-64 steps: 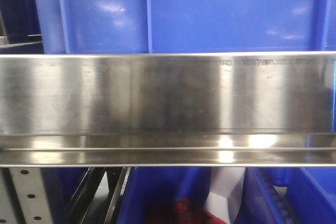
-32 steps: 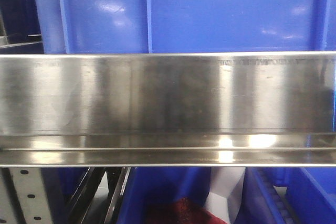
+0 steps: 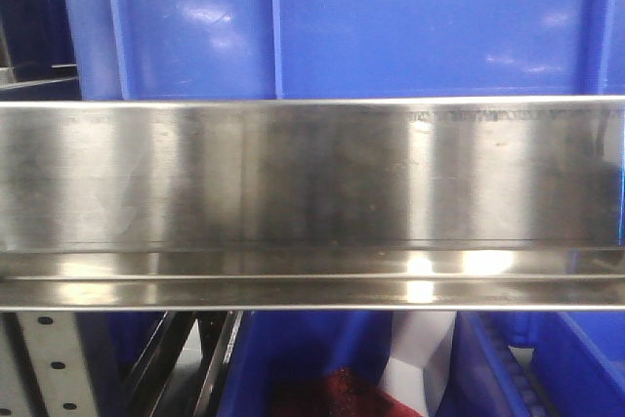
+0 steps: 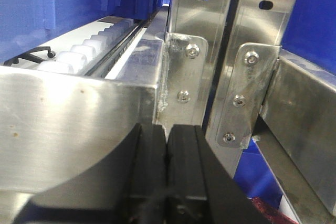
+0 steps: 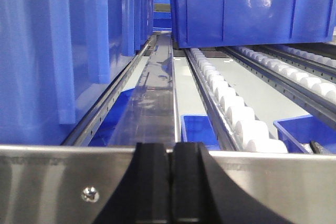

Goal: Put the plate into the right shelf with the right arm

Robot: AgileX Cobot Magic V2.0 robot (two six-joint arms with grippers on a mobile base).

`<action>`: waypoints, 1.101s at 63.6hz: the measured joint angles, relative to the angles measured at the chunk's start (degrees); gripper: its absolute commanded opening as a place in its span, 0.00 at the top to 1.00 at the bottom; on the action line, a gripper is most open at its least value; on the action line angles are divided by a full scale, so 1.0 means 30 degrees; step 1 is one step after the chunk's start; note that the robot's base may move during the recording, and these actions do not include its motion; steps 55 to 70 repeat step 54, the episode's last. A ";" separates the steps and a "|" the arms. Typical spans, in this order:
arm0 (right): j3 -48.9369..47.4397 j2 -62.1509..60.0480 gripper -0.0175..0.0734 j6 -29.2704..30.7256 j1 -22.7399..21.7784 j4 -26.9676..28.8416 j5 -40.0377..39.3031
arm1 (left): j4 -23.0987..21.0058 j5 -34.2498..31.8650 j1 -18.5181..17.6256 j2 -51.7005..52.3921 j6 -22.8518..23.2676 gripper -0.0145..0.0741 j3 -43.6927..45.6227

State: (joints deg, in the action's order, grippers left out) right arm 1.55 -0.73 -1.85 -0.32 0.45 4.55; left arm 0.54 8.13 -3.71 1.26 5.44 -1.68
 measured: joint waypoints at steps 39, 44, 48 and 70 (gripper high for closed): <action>0.0000 0.0000 0.74 0.0046 0.0000 -0.0008 0.0000 | 0.0000 0.0000 0.0000 0.0000 0.0000 0.89 0.0000; 0.0000 0.0000 0.74 0.0046 0.0000 -0.0008 0.0000 | 0.0000 0.0000 0.0000 0.0000 0.0000 0.89 0.0000; 0.0000 0.0000 0.74 0.0046 0.0000 -0.0008 0.0000 | 0.0000 0.0000 0.0000 0.0000 0.0000 0.89 0.0000; 0.0000 0.0000 0.74 0.0046 0.0000 -0.0008 0.0000 | 0.0000 0.0000 0.0000 0.0000 0.0000 0.89 0.0000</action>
